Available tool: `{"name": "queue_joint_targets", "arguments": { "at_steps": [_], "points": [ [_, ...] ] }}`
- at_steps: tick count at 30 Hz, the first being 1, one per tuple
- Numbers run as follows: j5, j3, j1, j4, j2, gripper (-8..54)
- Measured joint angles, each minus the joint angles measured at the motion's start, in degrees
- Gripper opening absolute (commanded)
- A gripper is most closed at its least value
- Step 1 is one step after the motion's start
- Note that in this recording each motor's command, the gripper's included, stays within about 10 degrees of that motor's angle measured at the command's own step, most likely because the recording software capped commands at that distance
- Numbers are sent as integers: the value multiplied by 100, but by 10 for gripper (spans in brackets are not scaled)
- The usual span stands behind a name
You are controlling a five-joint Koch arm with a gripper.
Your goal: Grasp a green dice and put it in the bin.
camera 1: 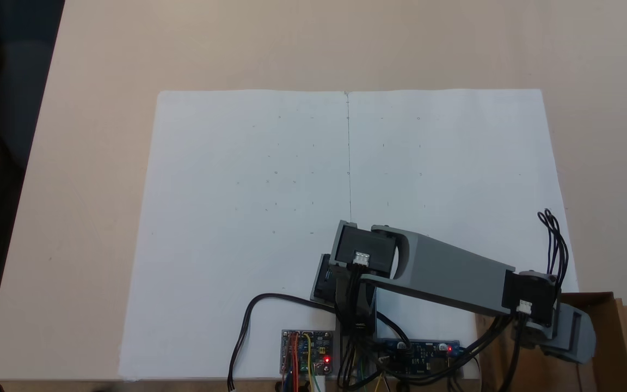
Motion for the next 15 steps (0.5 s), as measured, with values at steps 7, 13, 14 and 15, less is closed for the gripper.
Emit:
{"name": "queue_joint_targets", "arguments": {
  "at_steps": [7, 13, 14, 15],
  "points": [
    [0, -18, 0, 0, 18, 408],
    [26, -26, -70, 0, 782, 407],
    [62, -114, -167, 0, 923, 407],
    [132, -202, -352, 0, 1107, 407]
  ]
}}
